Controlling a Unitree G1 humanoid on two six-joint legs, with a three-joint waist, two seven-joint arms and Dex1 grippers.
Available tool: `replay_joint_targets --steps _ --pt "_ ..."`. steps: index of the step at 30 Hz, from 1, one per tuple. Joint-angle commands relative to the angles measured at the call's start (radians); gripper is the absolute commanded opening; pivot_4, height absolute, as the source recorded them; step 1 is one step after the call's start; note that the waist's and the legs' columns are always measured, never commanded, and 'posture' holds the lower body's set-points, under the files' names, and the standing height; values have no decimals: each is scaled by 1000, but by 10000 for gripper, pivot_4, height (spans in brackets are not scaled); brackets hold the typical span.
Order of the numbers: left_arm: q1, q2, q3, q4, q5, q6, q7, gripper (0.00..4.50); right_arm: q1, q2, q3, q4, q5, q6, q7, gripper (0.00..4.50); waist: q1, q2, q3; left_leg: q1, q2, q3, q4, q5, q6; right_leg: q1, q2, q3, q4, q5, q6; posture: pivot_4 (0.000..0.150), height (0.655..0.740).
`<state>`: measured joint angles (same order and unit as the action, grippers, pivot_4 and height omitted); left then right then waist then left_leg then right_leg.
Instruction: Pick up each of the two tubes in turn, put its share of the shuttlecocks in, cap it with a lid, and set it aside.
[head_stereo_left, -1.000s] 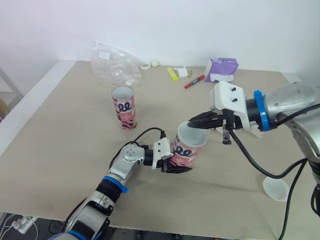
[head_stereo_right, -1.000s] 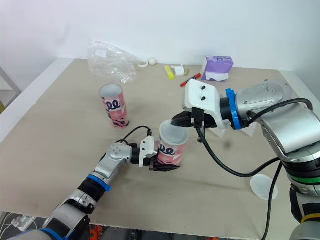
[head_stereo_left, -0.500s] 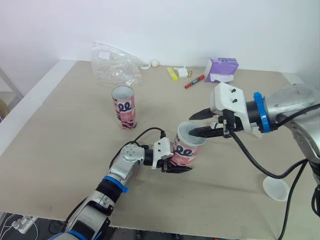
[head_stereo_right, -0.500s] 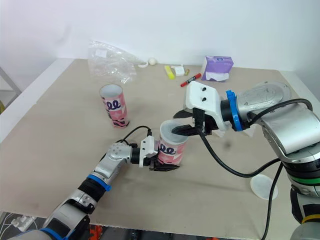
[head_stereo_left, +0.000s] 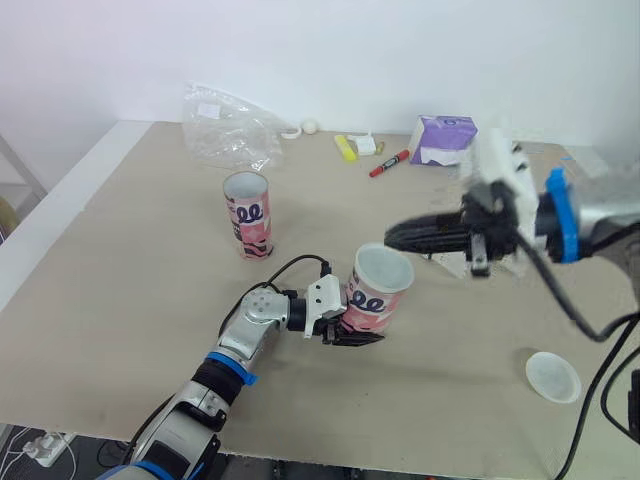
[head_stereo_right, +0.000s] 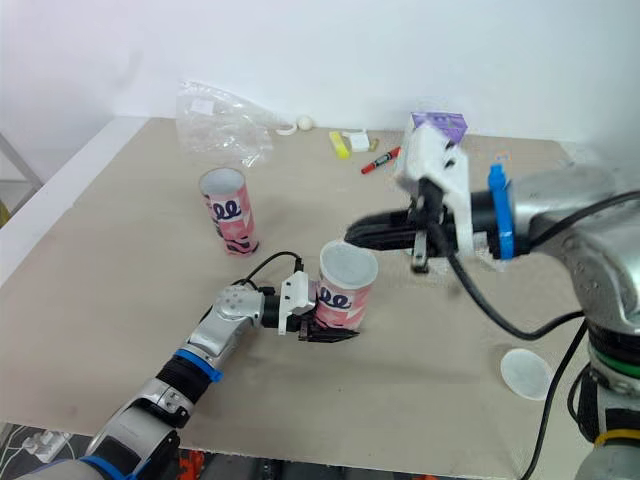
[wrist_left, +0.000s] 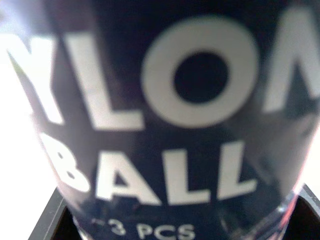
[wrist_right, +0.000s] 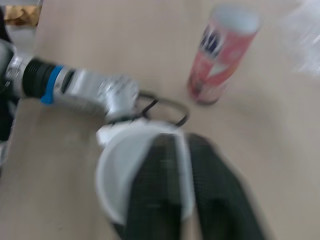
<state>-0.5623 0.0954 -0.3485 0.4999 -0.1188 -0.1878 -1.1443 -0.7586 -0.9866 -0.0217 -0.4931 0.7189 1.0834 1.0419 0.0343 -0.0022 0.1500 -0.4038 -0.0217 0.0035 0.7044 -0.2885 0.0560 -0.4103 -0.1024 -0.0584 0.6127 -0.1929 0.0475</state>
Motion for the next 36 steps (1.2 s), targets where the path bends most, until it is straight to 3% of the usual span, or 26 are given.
replay_joint_targets --steps 1,15,26,29,33,36 --pt "16 3 -20 48 22 30 -3 28594 12 -7 41 -23 -30 -13 -35 465 0 0 0 0 0 0 0 0 0 0 1 0 0 0 0 1500 7400" --pt "23 -1 -16 46 23 33 12 28594 11 -43 261 -17 -164 -89 26 465 0 0 -2 3 1 0 0 0 0 2 6 1 0 0 0 1500 7400" --pt "22 -6 -14 51 23 30 19 28594 -11 -27 334 2 -211 -58 60 465 -2 -3 -6 8 3 0 0 0 0 2 7 0 0 -4 2 1500 7400" --pt "23 -4 -11 50 25 15 27 28594 -13 -4 240 38 -165 -69 64 465 -2 -4 -6 10 4 0 0 0 0 3 6 0 0 -5 2 1500 7400" --pt "27 1 1 40 20 4 42 28594 -18 9 -77 182 -84 -132 31 465 1 -4 -5 8 3 0 0 0 0 3 6 1 0 0 -4 1500 7400" --pt "28 3 3 37 19 1 44 28594 52 -2 -211 200 -80 -192 6 465 3 -4 -5 1 1 0 0 1 0 0 6 1 0 3 0 1500 7400"
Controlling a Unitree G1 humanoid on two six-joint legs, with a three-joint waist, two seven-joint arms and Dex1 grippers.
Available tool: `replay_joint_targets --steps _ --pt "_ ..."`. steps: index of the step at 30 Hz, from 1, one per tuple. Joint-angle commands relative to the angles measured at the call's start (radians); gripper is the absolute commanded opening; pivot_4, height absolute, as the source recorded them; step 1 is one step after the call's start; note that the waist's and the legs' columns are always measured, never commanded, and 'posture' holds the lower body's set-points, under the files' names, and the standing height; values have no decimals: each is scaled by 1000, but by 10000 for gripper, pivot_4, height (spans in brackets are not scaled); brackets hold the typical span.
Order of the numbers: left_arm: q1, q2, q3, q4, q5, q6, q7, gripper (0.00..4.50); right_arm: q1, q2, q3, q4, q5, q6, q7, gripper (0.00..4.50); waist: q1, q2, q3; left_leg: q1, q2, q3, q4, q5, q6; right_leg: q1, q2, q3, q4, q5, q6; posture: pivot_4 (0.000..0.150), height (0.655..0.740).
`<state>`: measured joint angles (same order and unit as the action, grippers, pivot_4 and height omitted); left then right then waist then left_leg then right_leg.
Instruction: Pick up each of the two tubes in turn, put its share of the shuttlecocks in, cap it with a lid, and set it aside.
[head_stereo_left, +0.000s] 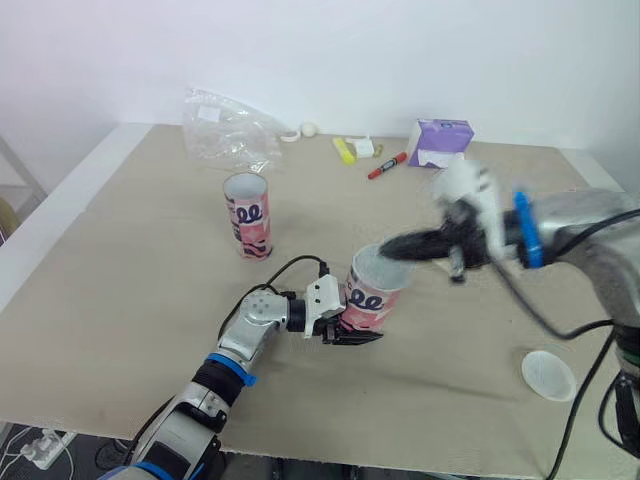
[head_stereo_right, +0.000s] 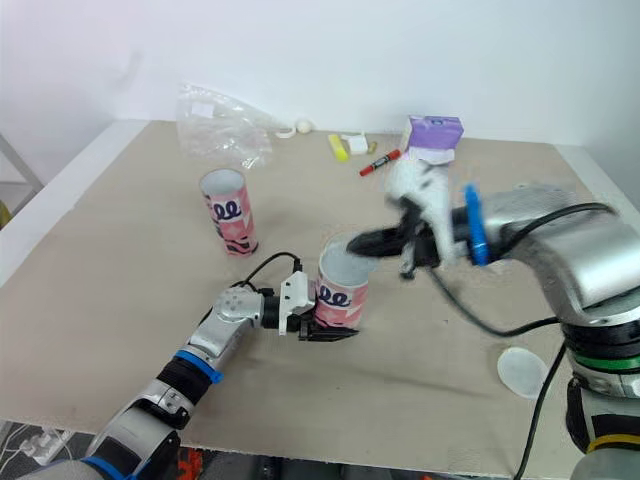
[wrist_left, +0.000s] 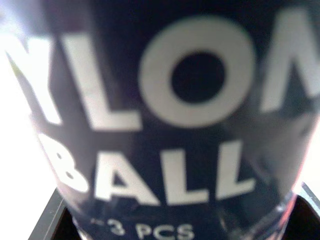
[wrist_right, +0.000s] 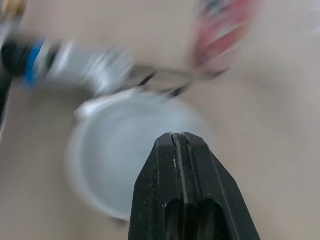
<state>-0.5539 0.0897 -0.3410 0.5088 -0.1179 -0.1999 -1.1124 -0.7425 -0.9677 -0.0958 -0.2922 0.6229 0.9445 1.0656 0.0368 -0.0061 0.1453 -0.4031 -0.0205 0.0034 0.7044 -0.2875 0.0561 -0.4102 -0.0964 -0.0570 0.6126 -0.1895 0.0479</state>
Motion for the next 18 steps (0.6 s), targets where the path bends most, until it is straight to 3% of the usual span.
replay_joint_targets --steps 1,7,8,10,11,15,17,18 --pt "19 11 -4 27 18 12 11 28594 68 -20 -172 -6 27 -58 -20 465 -1 0 0 0 0 0 0 -1 0 0 0 -1 0 0 0 1500 7400" --pt "20 13 -9 -9 0 31 -22 28594 384 34 -336 -108 81 -105 -21 465 0 0 1 -1 1 -1 0 -2 0 0 -1 -1 0 -2 -1 1500 7400" --pt "19 14 -10 -18 -3 30 -30 35030 465 43 -341 -139 75 -123 -13 5045 -2 1 1 -1 1 -1 0 -2 0 0 -1 -1 0 -2 -2 1500 7400" --pt "14 19 -12 -40 -13 29 -50 39949 621 69 -326 -196 30 -201 2 9054 -2 2 1 -1 1 -1 -1 -2 0 0 0 -2 0 -4 -2 1500 7400" --pt "11 22 -12 -49 -15 28 -56 44423 672 86 -314 -215 21 -228 -2 13226 -2 1 1 0 1 -2 -1 -2 0 1 2 -2 0 -5 0 1500 7400" --pt "0 33 -8 -74 -24 32 -72 45000 757 118 -263 -238 -12 -318 -11 30895 -8 9 6 -1 1 -1 -1 -2 0 0 4 1 0 -5 1 1500 7400" --pt "-11 42 0 -100 -33 40 -75 45000 783 142 -218 -238 -35 -357 -20 41438 -8 8 8 0 1 1 -1 -2 0 -1 4 3 0 -4 3 1500 7400" --pt "-15 45 3 -110 -35 41 -76 45000 790 149 -202 -236 -42 -370 -22 44346 -8 6 9 -1 1 0 -1 -2 0 -1 4 2 0 -4 3 1500 7400"
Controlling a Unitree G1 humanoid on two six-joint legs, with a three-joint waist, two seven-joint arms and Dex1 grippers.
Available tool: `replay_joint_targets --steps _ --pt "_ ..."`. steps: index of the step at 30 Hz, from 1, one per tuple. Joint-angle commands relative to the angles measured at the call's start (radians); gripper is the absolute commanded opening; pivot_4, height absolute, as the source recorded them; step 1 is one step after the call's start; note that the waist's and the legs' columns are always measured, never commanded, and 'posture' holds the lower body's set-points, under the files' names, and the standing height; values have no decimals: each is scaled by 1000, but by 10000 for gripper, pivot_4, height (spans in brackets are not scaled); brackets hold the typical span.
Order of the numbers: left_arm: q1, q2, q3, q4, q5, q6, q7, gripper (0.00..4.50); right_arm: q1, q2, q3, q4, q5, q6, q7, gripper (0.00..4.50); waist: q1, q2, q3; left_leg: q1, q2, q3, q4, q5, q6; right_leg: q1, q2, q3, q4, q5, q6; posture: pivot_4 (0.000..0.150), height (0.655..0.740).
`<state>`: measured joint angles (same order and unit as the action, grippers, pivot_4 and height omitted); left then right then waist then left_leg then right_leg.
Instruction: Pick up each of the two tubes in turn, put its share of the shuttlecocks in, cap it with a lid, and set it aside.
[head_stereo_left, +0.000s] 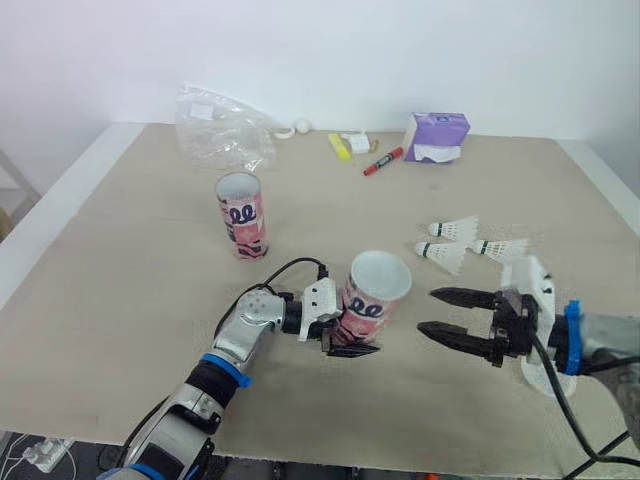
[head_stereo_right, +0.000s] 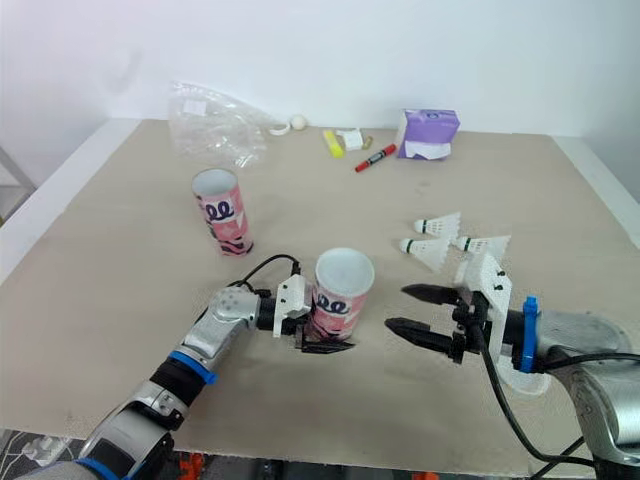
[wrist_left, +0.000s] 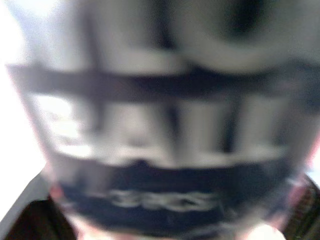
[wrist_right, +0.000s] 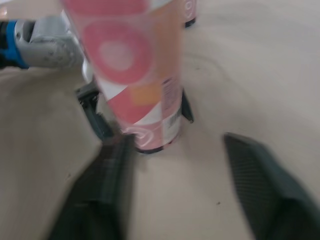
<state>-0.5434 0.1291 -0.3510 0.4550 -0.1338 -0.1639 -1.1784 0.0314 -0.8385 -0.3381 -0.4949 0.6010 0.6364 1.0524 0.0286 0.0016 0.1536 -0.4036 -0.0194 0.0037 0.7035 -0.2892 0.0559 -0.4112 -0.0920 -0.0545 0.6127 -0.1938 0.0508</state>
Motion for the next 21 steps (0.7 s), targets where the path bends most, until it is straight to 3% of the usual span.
replay_joint_targets --steps 1,21 --pt "-30 14 18 -71 -25 11 -13 45000 21 34 68 -26 -39 -88 -17 44346 2 -3 2 0 0 -1 0 0 0 0 1 0 0 -1 2 1500 7400" --pt "91 265 100 -377 -138 157 -78 45000 -36 260 355 114 -224 -303 -183 44346 2 -3 7 -1 -1 -2 0 0 -1 0 1 0 1 -2 -1 1500 7400"
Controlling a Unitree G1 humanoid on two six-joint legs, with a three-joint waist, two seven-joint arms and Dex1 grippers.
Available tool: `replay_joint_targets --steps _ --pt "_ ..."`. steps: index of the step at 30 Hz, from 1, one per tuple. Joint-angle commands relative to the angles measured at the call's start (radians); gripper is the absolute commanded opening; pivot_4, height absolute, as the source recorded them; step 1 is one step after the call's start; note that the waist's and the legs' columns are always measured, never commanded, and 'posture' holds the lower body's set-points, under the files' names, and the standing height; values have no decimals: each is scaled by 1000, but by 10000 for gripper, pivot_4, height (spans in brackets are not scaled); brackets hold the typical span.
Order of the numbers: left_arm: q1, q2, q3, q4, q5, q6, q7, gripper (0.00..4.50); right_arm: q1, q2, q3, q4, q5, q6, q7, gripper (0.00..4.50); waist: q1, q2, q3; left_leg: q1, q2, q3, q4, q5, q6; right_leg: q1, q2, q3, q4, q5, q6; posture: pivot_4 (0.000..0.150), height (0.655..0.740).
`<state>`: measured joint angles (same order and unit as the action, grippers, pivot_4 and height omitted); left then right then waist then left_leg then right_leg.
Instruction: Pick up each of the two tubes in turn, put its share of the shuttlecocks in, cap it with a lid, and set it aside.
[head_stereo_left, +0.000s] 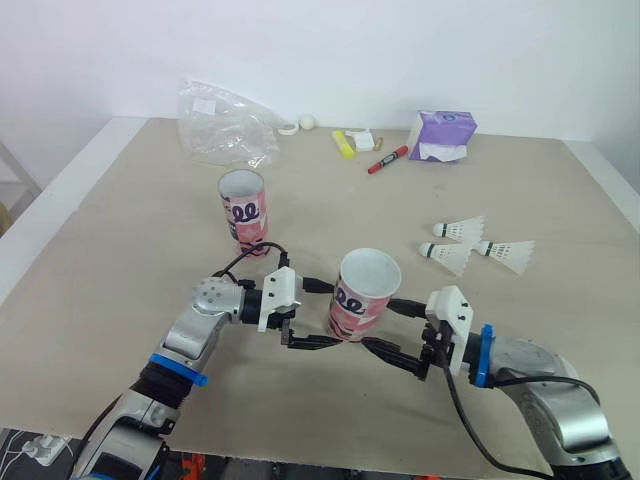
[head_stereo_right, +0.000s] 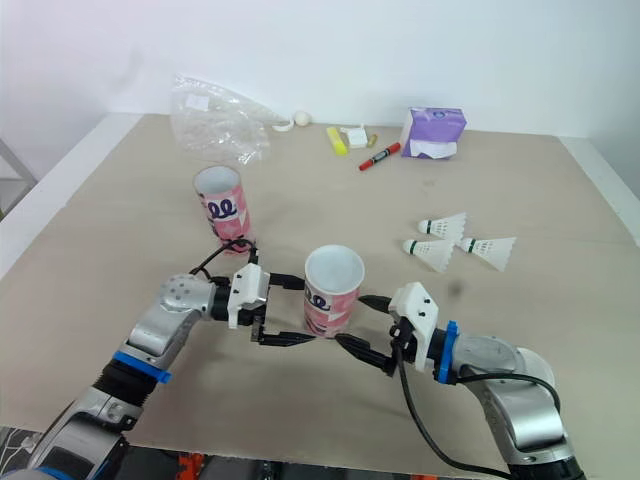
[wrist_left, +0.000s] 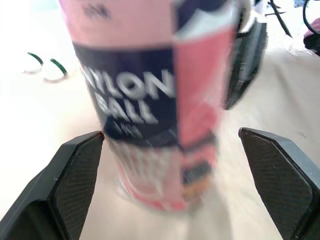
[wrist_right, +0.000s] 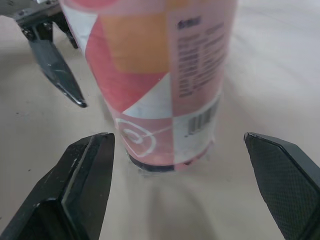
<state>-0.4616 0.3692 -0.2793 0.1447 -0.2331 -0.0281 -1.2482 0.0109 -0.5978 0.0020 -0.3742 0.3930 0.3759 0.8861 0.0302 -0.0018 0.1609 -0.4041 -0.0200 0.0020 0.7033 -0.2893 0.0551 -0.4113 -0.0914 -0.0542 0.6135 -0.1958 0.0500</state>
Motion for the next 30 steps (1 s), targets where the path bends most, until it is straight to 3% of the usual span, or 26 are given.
replay_joint_targets --steps 1,10,30 --pt "16 34 34 -74 -42 24 -7 45000 -16 27 23 -1 -23 -52 -20 44346 0 0 0 0 0 0 0 0 0 0 0 0 0 0 0 1500 7400" --pt "99 81 114 -177 -149 140 28 45000 -84 113 108 71 -63 -101 -47 44346 -4 1 1 1 0 0 0 0 -1 0 0 0 1 0 0 1500 7400" --pt "173 123 94 -201 -113 87 30 45000 -171 227 188 200 -113 -179 -64 44346 -12 2 2 2 0 0 0 2 -4 0 2 1 2 1 -1 1500 7400"
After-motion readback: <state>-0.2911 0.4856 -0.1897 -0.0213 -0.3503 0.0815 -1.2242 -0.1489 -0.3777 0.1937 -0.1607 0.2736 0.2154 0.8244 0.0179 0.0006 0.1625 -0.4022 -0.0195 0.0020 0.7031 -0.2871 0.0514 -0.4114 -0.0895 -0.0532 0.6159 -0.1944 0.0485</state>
